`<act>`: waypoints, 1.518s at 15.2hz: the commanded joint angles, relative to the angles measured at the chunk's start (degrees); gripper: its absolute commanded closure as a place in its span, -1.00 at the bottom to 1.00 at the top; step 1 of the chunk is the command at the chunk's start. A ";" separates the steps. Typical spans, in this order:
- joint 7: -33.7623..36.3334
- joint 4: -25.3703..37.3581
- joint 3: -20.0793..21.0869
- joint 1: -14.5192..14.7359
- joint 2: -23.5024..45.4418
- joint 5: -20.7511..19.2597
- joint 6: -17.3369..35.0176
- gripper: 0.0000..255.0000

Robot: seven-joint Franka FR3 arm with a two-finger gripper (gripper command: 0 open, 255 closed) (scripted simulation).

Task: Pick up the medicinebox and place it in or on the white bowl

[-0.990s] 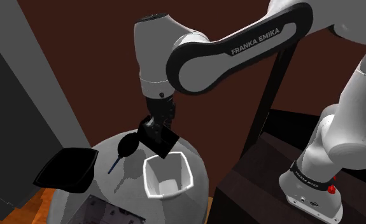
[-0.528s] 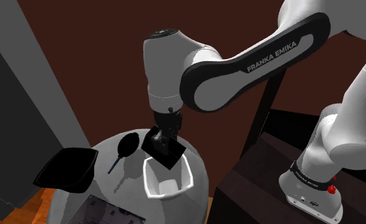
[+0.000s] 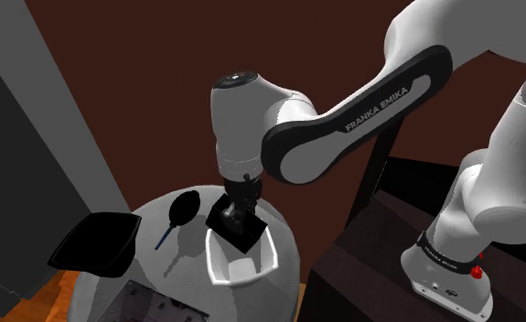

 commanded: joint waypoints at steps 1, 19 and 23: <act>0.48 -0.52 -0.02 0.08 0.97 -0.67 1.42 1.00; 1.64 -2.09 -0.21 0.32 3.24 -2.30 4.90 -1.00; -0.02 0.47 0.08 -0.03 -0.13 0.08 -0.50 -1.00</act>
